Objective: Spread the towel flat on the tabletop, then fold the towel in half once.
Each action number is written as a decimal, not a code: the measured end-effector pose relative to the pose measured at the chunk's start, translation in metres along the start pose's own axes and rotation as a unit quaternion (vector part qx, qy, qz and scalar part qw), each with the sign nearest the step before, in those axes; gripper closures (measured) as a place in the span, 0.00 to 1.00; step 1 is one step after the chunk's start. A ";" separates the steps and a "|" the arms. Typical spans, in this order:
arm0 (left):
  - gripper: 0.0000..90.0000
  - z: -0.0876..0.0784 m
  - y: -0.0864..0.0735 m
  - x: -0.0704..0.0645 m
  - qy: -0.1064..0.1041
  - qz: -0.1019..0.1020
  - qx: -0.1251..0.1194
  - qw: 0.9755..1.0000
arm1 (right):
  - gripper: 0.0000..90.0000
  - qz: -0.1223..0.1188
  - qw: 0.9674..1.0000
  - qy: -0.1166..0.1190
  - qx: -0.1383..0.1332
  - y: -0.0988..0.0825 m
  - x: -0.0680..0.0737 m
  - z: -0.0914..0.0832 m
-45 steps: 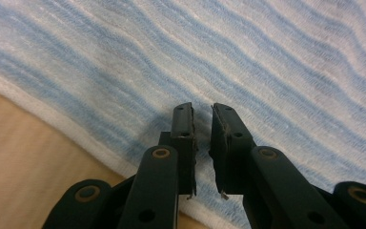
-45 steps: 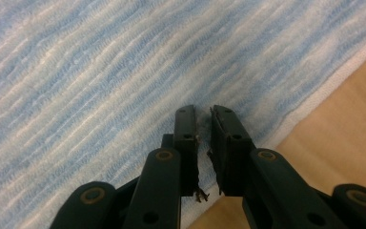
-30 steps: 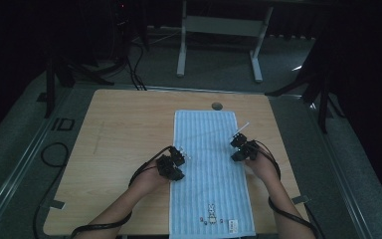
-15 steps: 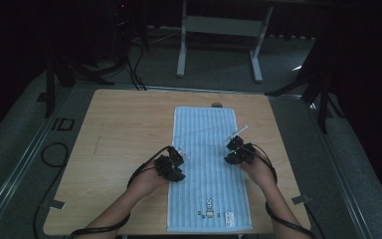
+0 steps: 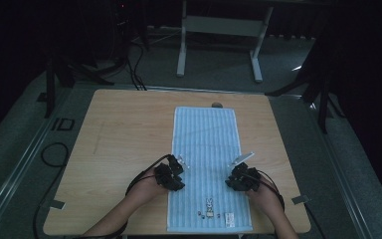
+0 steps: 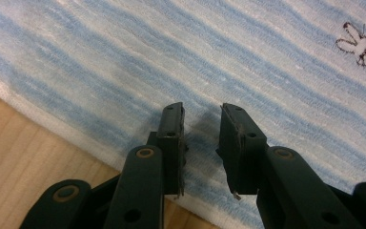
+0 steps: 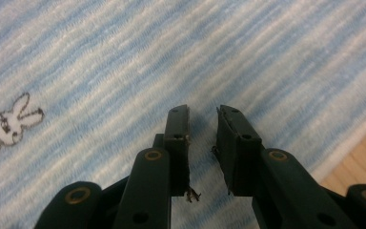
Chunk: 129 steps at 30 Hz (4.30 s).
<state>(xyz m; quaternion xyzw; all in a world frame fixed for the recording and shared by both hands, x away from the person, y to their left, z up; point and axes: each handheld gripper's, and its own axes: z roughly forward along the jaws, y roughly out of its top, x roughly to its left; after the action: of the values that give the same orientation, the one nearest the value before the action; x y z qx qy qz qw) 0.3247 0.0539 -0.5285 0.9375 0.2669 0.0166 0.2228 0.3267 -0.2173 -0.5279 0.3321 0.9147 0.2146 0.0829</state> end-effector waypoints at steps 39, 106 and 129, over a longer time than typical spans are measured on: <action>0.53 -0.026 -0.026 -0.011 -0.007 -0.013 -0.027 1.000 | 0.63 -0.001 1.000 0.006 -0.015 -0.037 0.026 -0.024; 0.96 -0.014 0.059 0.113 0.102 -0.117 -0.042 0.987 | 0.99 0.098 0.993 -0.061 0.033 0.088 -0.123 0.006; 0.93 -0.033 0.012 0.049 0.062 -0.069 -0.049 0.995 | 0.98 0.051 0.998 -0.032 -0.013 0.024 -0.069 -0.022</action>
<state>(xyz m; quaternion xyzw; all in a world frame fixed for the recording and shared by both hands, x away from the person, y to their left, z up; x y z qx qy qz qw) 0.3673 0.0828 -0.4979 0.9021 0.3427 0.0725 0.2520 0.3865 -0.2523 -0.4969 0.3844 0.8905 0.2196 0.1052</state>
